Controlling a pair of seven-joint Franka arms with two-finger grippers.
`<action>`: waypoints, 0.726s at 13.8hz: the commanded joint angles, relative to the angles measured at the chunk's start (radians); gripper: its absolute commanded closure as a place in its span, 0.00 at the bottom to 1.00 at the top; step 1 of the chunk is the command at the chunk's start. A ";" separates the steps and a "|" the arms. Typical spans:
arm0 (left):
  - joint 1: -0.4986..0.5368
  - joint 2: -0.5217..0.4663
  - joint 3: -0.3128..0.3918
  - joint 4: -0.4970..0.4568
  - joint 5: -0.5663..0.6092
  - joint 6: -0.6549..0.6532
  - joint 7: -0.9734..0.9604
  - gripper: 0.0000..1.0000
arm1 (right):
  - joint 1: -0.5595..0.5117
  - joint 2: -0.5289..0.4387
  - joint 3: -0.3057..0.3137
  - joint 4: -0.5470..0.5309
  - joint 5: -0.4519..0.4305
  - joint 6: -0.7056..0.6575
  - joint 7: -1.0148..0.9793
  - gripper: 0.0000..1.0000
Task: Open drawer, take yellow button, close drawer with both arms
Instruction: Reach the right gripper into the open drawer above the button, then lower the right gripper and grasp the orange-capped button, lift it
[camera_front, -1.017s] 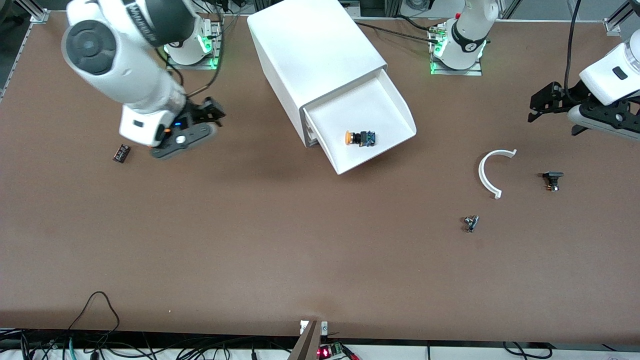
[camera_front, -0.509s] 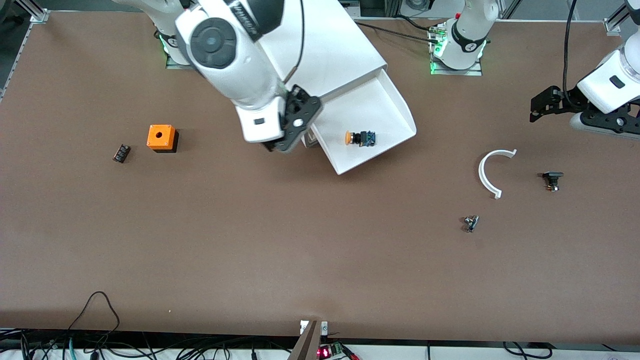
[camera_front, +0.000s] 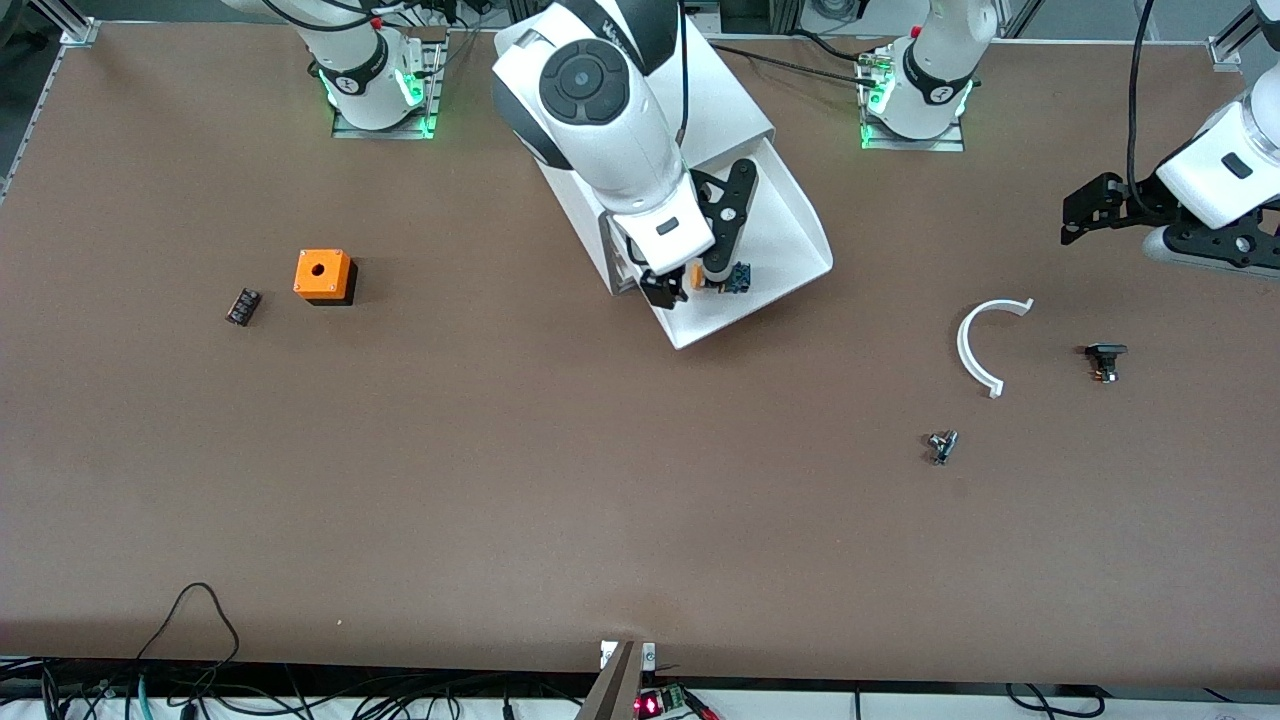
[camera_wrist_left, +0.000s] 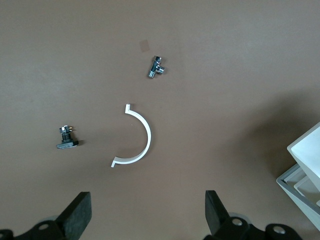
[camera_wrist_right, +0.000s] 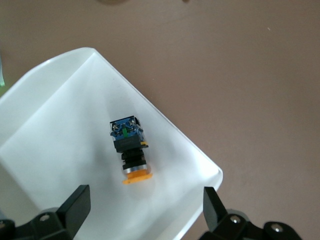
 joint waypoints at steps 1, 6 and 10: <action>0.000 0.007 0.001 0.018 0.015 -0.012 -0.005 0.00 | 0.028 0.036 -0.008 0.049 -0.012 -0.003 -0.121 0.00; 0.005 0.008 0.001 0.019 0.015 -0.018 -0.005 0.00 | 0.050 0.088 -0.011 0.049 -0.015 0.068 -0.186 0.00; 0.003 0.013 0.001 0.021 0.017 -0.018 0.002 0.00 | 0.079 0.105 -0.034 0.046 -0.016 0.066 -0.180 0.00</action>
